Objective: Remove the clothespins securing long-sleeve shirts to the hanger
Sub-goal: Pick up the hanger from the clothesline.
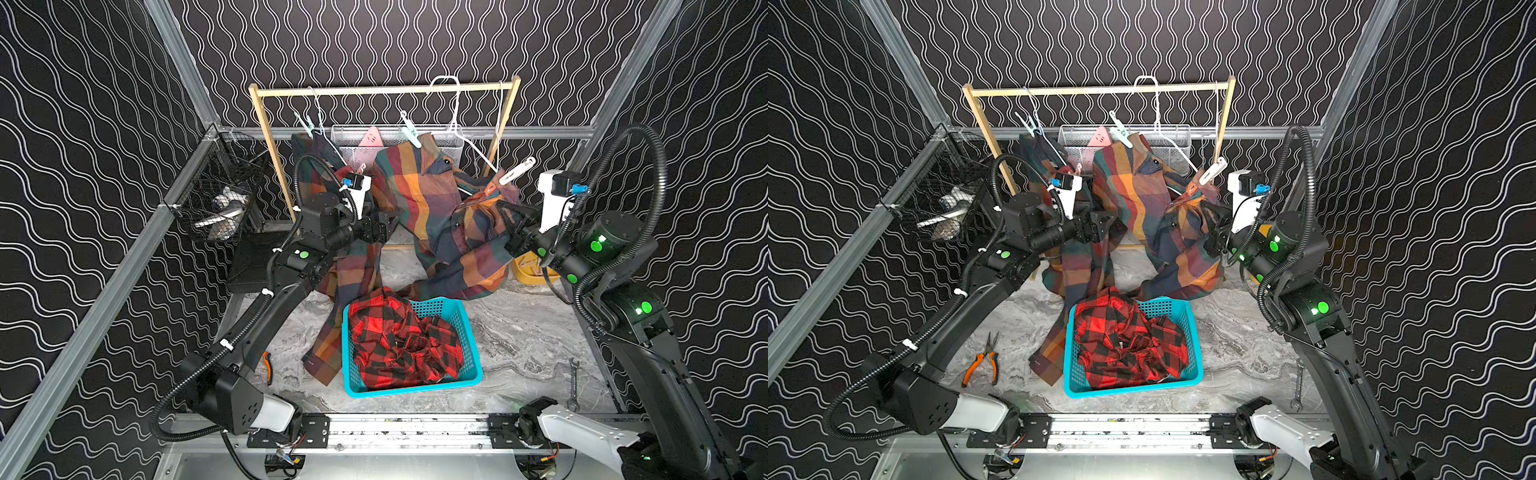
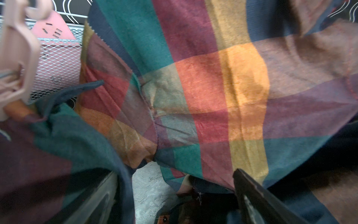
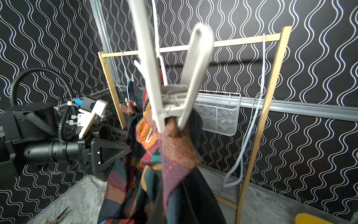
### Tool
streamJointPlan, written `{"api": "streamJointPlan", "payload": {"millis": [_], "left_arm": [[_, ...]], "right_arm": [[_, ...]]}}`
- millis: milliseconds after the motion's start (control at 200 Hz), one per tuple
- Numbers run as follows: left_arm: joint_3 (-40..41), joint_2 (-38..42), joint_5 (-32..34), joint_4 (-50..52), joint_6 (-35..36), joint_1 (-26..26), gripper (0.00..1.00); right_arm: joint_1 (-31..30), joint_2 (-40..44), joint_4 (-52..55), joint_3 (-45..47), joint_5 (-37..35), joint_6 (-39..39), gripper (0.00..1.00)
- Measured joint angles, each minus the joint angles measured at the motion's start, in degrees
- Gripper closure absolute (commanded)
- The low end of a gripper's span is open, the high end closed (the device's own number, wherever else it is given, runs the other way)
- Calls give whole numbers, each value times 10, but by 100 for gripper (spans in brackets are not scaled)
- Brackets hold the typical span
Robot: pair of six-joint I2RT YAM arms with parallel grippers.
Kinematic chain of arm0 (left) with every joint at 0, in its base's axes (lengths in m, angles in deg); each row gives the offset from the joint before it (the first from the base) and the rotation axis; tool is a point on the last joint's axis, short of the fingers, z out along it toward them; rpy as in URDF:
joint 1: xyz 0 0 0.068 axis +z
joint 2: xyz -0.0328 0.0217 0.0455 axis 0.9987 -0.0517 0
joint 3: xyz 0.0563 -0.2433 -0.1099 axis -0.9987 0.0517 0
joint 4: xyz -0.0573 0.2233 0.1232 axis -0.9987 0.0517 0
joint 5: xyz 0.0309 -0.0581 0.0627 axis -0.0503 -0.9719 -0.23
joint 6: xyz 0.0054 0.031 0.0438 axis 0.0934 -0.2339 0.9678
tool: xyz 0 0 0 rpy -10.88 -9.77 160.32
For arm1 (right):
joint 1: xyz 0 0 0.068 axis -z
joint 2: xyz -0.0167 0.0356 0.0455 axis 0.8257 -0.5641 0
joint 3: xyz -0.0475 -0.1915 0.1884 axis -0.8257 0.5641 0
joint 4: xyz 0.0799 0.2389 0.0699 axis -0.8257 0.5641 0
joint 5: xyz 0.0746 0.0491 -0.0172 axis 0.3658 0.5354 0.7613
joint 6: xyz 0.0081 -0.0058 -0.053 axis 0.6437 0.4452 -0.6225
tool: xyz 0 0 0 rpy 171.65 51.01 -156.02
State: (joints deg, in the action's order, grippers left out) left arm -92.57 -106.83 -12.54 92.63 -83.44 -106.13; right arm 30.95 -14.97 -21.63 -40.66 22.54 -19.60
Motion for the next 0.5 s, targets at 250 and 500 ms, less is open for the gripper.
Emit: {"api": "streamJointPlan", "payload": {"millis": [250, 500], "left_arm": [[9, 11, 9, 4, 2, 0, 4], [14, 13, 8, 3, 10, 0, 17]], "right_arm": [[0, 15, -14, 23, 29, 2, 100], [0, 37, -64, 44, 74, 19, 100]]}}
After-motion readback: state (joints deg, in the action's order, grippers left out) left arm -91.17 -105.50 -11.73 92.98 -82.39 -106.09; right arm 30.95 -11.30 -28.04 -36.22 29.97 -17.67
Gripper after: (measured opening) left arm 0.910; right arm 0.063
